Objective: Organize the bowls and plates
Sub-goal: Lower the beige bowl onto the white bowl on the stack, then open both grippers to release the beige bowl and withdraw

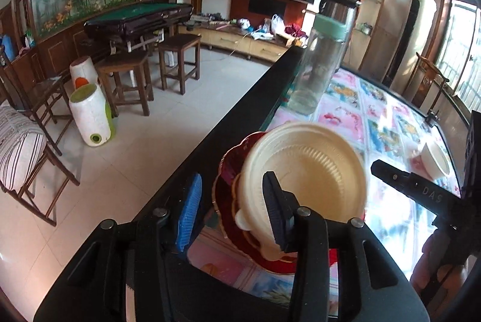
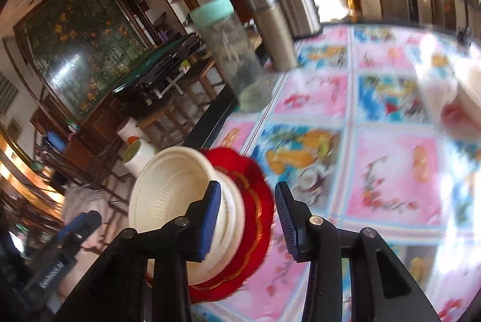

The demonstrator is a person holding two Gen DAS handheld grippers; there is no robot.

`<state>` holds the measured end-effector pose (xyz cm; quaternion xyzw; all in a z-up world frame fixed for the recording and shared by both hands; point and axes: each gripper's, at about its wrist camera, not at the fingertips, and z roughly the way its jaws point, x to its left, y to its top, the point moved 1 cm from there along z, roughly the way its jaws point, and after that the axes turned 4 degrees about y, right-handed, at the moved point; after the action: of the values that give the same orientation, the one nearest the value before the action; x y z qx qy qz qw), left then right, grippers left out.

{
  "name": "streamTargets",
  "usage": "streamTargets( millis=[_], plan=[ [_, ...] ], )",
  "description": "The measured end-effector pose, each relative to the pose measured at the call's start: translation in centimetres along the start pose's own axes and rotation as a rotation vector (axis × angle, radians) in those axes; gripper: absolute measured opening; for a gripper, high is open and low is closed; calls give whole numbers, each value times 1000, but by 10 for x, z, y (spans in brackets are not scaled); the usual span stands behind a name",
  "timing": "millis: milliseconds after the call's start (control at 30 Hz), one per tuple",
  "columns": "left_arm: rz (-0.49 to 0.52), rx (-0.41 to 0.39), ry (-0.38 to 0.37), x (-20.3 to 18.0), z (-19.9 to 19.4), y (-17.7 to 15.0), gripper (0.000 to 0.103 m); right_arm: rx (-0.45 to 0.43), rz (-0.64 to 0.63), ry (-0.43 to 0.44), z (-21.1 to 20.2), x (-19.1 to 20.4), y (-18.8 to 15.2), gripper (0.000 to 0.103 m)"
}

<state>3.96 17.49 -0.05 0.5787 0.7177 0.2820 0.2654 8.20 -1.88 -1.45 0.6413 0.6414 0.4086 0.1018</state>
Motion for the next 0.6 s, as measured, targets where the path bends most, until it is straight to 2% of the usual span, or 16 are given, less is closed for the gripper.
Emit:
streamTargets(
  millis=[133,200,300,433,600],
  plan=[
    [49,-48,-40,-25,-19,2,43,-131,-93,-85,-37,5,-1,56],
    [74,-72,-50,-37,-28,2,57,-196,-122,-119,-55,2,1,66],
    [114,-106,-64,-58,-40,0,67,-264,-158,-171,-79,-4,2,74],
    [171,-122,-90,-89,-50,-2,69,-310,-183,-245,-101,-19,4,76],
    [238,-127,-122,-123,-58,-6,70,-350,-150,-287,-128,-47,5,76]
  ],
)
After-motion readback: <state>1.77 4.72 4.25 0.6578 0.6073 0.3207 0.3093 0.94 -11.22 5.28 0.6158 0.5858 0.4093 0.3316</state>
